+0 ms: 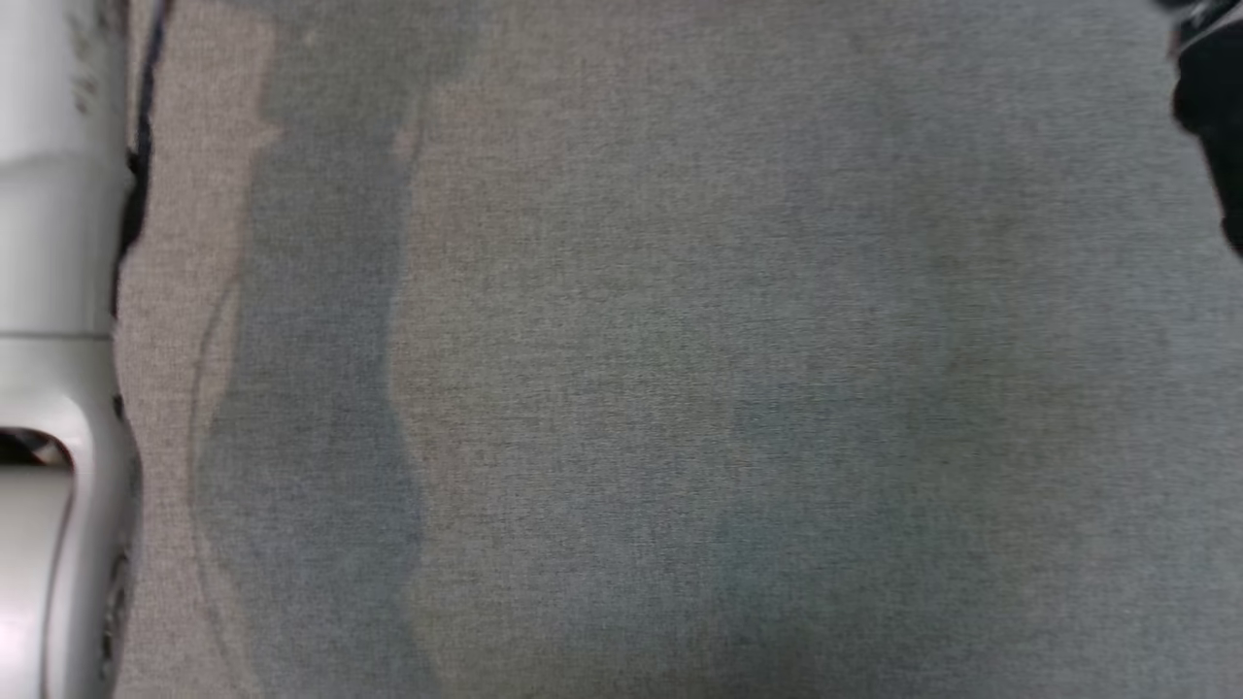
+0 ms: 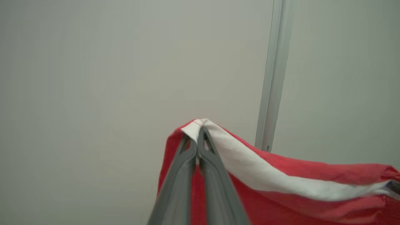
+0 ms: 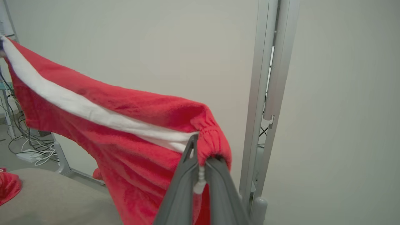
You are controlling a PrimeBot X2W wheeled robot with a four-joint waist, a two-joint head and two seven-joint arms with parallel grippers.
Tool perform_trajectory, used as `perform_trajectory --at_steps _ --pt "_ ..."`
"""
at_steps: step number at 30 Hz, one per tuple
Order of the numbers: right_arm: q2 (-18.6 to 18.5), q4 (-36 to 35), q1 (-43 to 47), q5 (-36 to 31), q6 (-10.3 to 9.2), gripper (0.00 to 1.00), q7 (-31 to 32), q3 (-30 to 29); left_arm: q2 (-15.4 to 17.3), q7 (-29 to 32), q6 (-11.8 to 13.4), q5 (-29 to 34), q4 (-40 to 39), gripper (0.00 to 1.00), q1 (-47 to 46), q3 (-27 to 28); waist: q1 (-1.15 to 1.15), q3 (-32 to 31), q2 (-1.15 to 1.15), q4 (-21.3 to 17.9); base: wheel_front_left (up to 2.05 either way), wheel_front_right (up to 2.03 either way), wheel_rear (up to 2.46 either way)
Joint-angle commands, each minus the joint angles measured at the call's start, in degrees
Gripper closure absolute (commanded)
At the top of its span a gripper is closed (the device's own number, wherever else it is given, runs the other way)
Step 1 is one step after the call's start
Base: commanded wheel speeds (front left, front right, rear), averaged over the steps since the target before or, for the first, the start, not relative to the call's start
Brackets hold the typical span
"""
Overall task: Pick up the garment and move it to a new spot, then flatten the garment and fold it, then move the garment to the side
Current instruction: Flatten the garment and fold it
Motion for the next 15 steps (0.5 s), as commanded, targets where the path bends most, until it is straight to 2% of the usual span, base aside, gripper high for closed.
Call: perform_trajectory --at_steps 1,6,12,15 --pt "-0.1 1.0 1.5 0.5 0.01 1.0 -0.6 0.9 0.1 -0.3 -0.5 -0.3 0.7 1.0 1.7 -0.2 0.0 1.5 0.0 1.3 0.0 0.0 0.0" --pt "-1.0 1.8 5.3 3.7 0.01 1.0 -1.4 6.1 0.1 -0.5 -1.8 -1.6 -1.0 1.0 8.2 -0.3 0.0 2.1 0.0 1.7 0.0 0.0 0.0" --pt "-5.3 -7.6 11.7 7.1 0.01 1.0 -1.4 10.2 2.3 -0.5 -2.1 -3.7 -9.9 1.0 18.1 0.3 0.0 0.8 0.0 0.9 0.0 0.0 0.0" --pt "-8.0 -12.5 16.1 5.9 0.01 1.0 -1.4 10.6 3.9 -0.5 -2.1 -5.2 -15.9 1.0 24.6 0.4 0.0 -0.5 0.0 0.3 0.0 0.0 0.0"
